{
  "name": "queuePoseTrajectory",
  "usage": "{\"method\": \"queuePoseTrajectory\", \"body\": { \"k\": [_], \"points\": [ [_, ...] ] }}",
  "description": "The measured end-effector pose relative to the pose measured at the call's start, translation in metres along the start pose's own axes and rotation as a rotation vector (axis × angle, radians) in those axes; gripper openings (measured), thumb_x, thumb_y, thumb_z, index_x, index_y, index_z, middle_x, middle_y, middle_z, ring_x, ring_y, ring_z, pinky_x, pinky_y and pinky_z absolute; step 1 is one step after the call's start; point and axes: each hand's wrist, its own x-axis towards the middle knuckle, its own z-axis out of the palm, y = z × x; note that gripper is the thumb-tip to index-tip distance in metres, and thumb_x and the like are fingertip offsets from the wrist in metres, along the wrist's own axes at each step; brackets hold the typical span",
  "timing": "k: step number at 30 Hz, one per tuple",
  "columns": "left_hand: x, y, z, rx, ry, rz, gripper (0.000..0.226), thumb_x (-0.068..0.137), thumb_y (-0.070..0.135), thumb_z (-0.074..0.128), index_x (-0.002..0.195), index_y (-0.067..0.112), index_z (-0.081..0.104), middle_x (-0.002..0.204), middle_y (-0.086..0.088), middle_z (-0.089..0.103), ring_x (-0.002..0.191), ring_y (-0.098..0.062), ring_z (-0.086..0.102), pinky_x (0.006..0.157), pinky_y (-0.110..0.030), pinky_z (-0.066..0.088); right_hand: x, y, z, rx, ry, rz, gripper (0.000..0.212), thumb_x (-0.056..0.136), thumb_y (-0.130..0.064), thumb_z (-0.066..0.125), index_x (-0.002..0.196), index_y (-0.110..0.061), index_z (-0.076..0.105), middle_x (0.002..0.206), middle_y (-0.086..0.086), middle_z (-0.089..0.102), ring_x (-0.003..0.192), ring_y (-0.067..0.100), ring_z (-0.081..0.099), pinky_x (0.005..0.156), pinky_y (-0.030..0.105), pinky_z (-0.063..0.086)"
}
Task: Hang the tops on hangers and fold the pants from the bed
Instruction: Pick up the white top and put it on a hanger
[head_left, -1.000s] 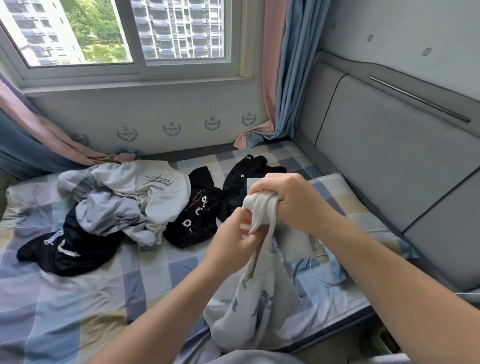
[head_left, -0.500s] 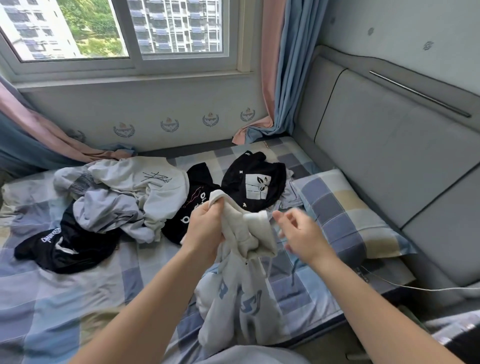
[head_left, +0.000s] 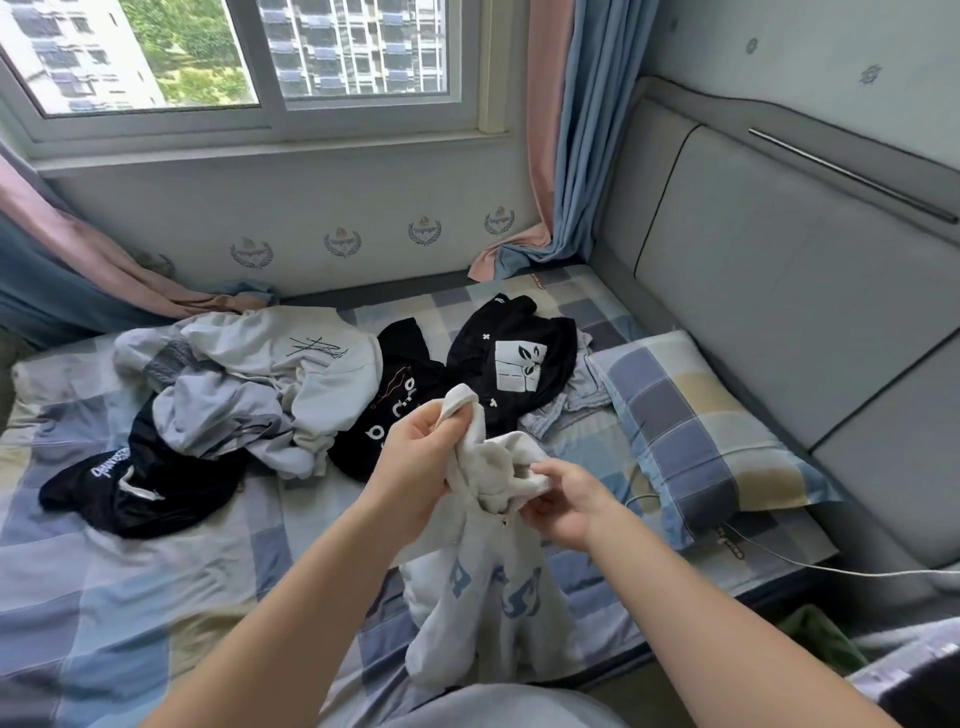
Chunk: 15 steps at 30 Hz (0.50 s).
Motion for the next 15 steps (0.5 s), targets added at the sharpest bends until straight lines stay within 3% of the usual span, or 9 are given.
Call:
{"method": "queuePoseTrajectory", "body": {
  "k": [2, 4, 8, 12, 15],
  "points": [
    [0.006, -0.004, -0.012, 0.123, 0.043, 0.008, 0.020, 0.099, 0.016, 0.058, 0.104, -0.003, 0.063, 0.089, -0.013, 0.057, 0.085, -0.027, 0.055, 0.076, -0.044, 0.049, -0.002, 0.000, -0.003, 0.015, 0.004, 0.017, 0.014, 0.093, -0.004, 0.047, 0.083, -0.006, 0.057, 0.072, 0.011, 0.052, 0.060, 0.021, 0.050, 0.059, 0.033, 0.049],
    [0.013, -0.008, -0.024, 0.303, 0.077, -0.004, 0.016, 0.095, 0.005, 0.052, 0.100, 0.005, 0.067, 0.088, -0.014, 0.063, 0.083, -0.027, 0.062, 0.078, -0.048, 0.059, -0.003, 0.004, -0.006, 0.019, 0.025, 0.013, 0.020, 0.091, -0.003, 0.041, 0.077, -0.008, 0.054, 0.064, 0.008, 0.048, 0.052, 0.018, 0.045, 0.053, 0.028, 0.050],
    [0.024, -0.016, -0.047, 0.868, 0.083, -0.148, 0.016, 0.091, 0.006, 0.051, 0.104, 0.015, 0.051, 0.092, -0.009, 0.067, 0.064, -0.019, 0.073, 0.054, -0.033, 0.061, -0.010, 0.006, -0.012, 0.185, 0.099, -0.068, 0.027, 0.096, -0.002, 0.039, 0.075, -0.007, 0.054, 0.045, 0.006, 0.051, 0.033, 0.015, 0.048, 0.039, 0.023, 0.049],
    [0.026, -0.024, -0.050, 1.214, 0.009, -0.341, 0.024, 0.089, 0.013, 0.058, 0.104, 0.012, 0.039, 0.088, -0.011, 0.066, 0.058, -0.019, 0.072, 0.049, -0.033, 0.060, -0.008, 0.002, -0.014, 0.248, 0.183, -0.212, 0.024, 0.099, 0.003, 0.039, 0.086, -0.008, 0.057, 0.043, 0.004, 0.055, 0.031, 0.011, 0.051, 0.042, 0.023, 0.053],
    [0.027, -0.030, -0.040, 1.331, 0.028, -0.287, 0.014, 0.088, 0.009, 0.056, 0.095, 0.010, 0.044, 0.086, -0.011, 0.064, 0.059, -0.023, 0.072, 0.056, -0.039, 0.063, -0.004, 0.007, -0.011, 0.218, 0.227, -0.256, 0.019, 0.102, 0.001, 0.041, 0.109, -0.009, 0.056, 0.063, 0.010, 0.058, 0.034, 0.011, 0.054, 0.046, 0.025, 0.054]
  ]
}}
